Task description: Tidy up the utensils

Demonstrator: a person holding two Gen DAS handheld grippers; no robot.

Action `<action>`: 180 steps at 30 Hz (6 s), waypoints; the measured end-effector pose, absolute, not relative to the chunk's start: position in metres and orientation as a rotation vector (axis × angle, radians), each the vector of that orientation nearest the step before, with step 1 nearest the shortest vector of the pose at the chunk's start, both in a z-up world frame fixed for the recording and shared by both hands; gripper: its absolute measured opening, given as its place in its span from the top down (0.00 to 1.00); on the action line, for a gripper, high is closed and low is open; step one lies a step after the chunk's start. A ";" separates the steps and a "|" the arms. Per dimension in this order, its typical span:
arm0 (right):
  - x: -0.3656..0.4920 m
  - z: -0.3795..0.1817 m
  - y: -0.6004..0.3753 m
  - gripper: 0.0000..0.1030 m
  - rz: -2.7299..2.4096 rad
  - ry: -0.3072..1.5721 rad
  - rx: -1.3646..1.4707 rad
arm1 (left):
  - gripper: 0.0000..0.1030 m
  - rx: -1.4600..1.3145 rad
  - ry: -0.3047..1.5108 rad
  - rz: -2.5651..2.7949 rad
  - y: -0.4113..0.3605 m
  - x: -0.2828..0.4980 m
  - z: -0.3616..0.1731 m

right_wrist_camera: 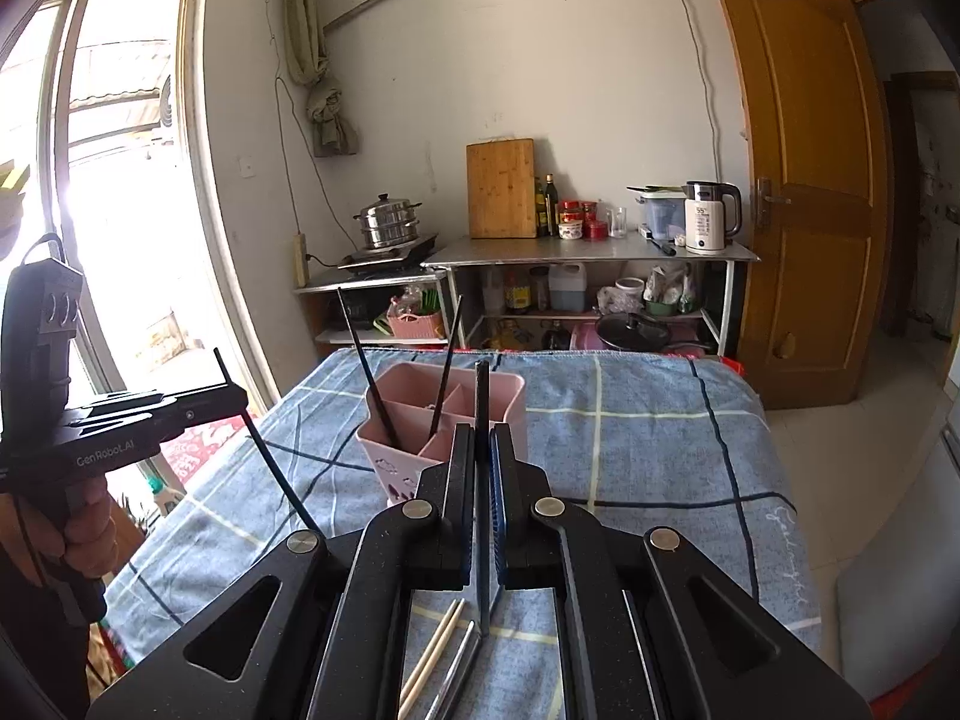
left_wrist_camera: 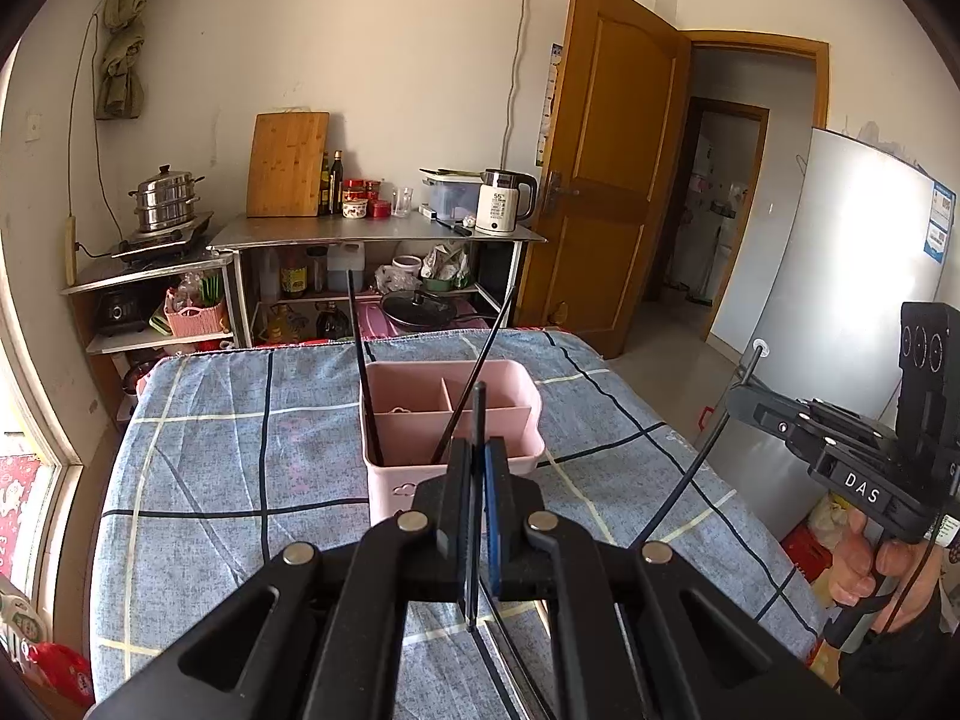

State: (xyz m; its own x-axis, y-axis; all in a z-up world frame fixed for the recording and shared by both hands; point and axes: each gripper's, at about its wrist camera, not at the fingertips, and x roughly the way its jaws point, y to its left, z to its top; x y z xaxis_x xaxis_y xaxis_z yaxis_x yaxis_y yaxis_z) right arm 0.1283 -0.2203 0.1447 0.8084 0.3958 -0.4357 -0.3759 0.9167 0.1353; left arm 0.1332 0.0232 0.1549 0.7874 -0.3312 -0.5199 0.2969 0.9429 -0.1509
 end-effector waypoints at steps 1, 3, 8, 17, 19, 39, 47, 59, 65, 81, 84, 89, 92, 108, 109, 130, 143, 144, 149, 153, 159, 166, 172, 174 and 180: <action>0.130 0.147 -0.218 0.95 0.420 0.469 0.043 | 0.95 -0.065 0.570 -0.341 0.025 0.135 0.157; 0.134 0.152 -0.214 0.95 0.435 0.457 0.043 | 0.95 -0.068 0.566 -0.341 0.026 0.140 0.164; 0.149 0.168 -0.203 0.95 0.466 0.427 0.055 | 0.95 -0.078 0.544 -0.347 0.033 0.154 0.185; 0.185 0.194 -0.186 0.95 0.495 0.367 0.100 | 0.95 -0.113 0.487 -0.323 0.046 0.189 0.221; 0.193 0.198 -0.182 0.95 0.496 0.358 0.110 | 0.95 -0.117 0.477 -0.314 0.047 0.197 0.224; 0.250 0.158 -0.152 0.95 0.502 0.433 0.153 | 0.95 -0.167 0.552 -0.304 0.063 0.249 0.176; 0.259 0.127 -0.148 0.95 0.499 0.520 0.145 | 0.95 -0.166 0.620 -0.292 0.063 0.257 0.145; 0.241 0.135 -0.161 0.85 0.485 0.507 0.127 | 0.73 -0.185 0.560 -0.234 0.076 0.232 0.152; 0.209 0.143 -0.176 0.85 0.472 0.466 0.115 | 0.70 -0.182 0.513 -0.213 0.079 0.200 0.159; 0.126 0.116 -0.225 0.85 0.443 0.464 0.132 | 0.67 -0.150 0.526 -0.296 0.049 0.118 0.119; 0.118 0.102 -0.230 0.85 0.432 0.495 0.128 | 0.67 -0.158 0.557 -0.310 0.042 0.111 0.103; 0.114 0.079 -0.238 0.85 0.416 0.551 0.142 | 0.68 -0.162 0.618 -0.322 0.033 0.108 0.080; 0.117 0.067 -0.241 0.85 0.406 0.586 0.150 | 0.68 -0.167 0.652 -0.321 0.030 0.109 0.068; 0.159 0.004 -0.217 0.85 0.378 0.791 0.097 | 0.68 -0.162 0.846 -0.329 0.004 0.151 0.011; 0.161 -0.001 -0.215 0.85 0.375 0.804 0.092 | 0.68 -0.161 0.858 -0.331 0.003 0.156 0.008; 0.199 -0.047 -0.185 0.90 0.386 0.948 0.024 | 0.72 -0.132 0.983 -0.347 -0.027 0.200 -0.036; 0.204 -0.046 -0.183 0.93 0.336 0.986 -0.035 | 0.82 -0.016 0.982 -0.301 -0.049 0.199 -0.035; 0.204 -0.046 -0.182 0.93 0.335 0.982 -0.039 | 0.85 -0.008 0.980 -0.297 -0.049 0.199 -0.035; 0.203 -0.046 -0.185 0.93 0.337 0.976 -0.014 | 0.92 -0.030 0.984 -0.304 -0.050 0.202 -0.037; 0.199 -0.040 -0.189 0.94 0.342 0.961 0.001 | 0.93 -0.063 0.973 -0.325 -0.039 0.197 -0.028; 0.189 -0.015 -0.197 0.94 0.355 0.897 0.019 | 0.95 -0.121 0.919 -0.361 -0.027 0.187 0.005; 0.172 0.029 -0.208 0.95 0.371 0.783 0.047 | 0.95 -0.158 0.795 -0.404 -0.016 0.169 0.062; 0.155 0.071 -0.214 0.95 0.384 0.655 0.065 | 0.95 -0.150 0.678 -0.418 -0.006 0.155 0.106; 0.149 0.083 -0.217 0.95 0.383 0.613 0.064 | 0.95 -0.149 0.650 -0.414 -0.004 0.153 0.116; 0.142 0.104 -0.226 0.95 0.381 0.544 0.079 | 0.95 -0.147 0.604 -0.413 0.006 0.149 0.132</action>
